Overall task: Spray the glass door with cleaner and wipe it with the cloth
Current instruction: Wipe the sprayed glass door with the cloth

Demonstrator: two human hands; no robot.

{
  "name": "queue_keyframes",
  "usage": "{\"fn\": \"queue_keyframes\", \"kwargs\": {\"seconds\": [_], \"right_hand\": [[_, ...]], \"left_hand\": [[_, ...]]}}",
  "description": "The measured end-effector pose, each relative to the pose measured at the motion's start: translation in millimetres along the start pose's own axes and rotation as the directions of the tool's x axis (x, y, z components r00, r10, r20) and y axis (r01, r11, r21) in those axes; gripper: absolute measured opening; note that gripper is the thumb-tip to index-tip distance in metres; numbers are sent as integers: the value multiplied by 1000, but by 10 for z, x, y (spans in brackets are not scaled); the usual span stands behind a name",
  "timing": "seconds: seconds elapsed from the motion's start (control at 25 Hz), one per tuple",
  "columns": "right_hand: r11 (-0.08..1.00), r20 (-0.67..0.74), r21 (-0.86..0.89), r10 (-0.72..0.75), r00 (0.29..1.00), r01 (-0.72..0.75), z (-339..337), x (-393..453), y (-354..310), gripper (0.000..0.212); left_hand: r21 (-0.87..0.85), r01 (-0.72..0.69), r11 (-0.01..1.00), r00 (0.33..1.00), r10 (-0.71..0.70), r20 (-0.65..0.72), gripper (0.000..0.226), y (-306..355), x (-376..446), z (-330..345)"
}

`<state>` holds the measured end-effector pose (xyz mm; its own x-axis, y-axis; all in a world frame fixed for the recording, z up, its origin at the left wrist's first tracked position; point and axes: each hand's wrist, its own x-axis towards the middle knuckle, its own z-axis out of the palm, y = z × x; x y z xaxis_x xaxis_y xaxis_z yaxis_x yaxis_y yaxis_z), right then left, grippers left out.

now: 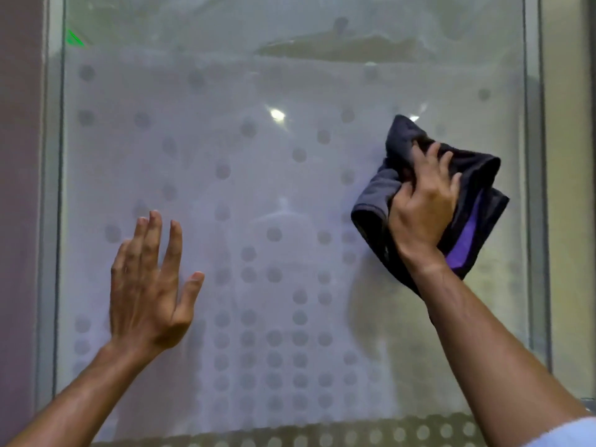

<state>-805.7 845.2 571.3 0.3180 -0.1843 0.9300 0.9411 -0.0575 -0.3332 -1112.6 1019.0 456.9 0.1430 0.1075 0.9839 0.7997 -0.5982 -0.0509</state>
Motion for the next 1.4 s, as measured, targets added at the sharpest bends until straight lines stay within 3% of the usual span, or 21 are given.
{"fn": "queue_keyframes", "kwargs": {"seconds": [0.08,0.2,0.28,0.32,0.4,0.48,0.56,0.76,0.88,1.08,1.28,1.4], "right_hand": [[983,92,10,-185,978,185,119,-16,-309,66],[861,210,69,-507,836,504,150,-366,-390,66],[811,236,60,-579,781,582,83,-527,-204,63],[834,207,25,-544,813,551,55,-504,-132,61],[941,97,-47,-329,939,334,82,-293,-176,62],[988,49,-37,-147,988,149,197,23,-496,62],[981,104,4,-191,976,192,350,174,-913,61],[880,281,50,-466,839,472,496,-549,-1351,55],[875,365,110,-477,799,472,383,-700,-1283,56],[894,393,302,-433,811,331,170,-362,-1287,59],[935,327,204,-344,880,290,82,-46,-1188,57],[951,325,144,-308,894,275,100,40,-1137,46]], "left_hand": [[5,-3,1000,1000,3,-13,77,2,-2,4],[5,-3,1000,1000,3,-18,77,13,19,-8],[-16,10,1000,1000,-10,-10,78,-18,80,-45],[-17,12,1000,1000,-12,-6,78,-40,113,-63],[-8,13,1000,1000,-13,1,79,-55,141,-82],[-7,10,1000,1000,-10,2,79,-61,150,-81],[-19,4,1000,1000,-4,6,78,-59,153,-86],[-152,42,988,999,-42,7,74,-2,175,-205],[-239,133,962,986,-153,-66,65,157,435,-397],[-408,84,909,984,-140,-110,48,507,1120,-577],[-353,53,934,995,-79,-60,28,552,1439,-527],[-364,50,930,996,-74,-53,15,536,1432,-470]]}}
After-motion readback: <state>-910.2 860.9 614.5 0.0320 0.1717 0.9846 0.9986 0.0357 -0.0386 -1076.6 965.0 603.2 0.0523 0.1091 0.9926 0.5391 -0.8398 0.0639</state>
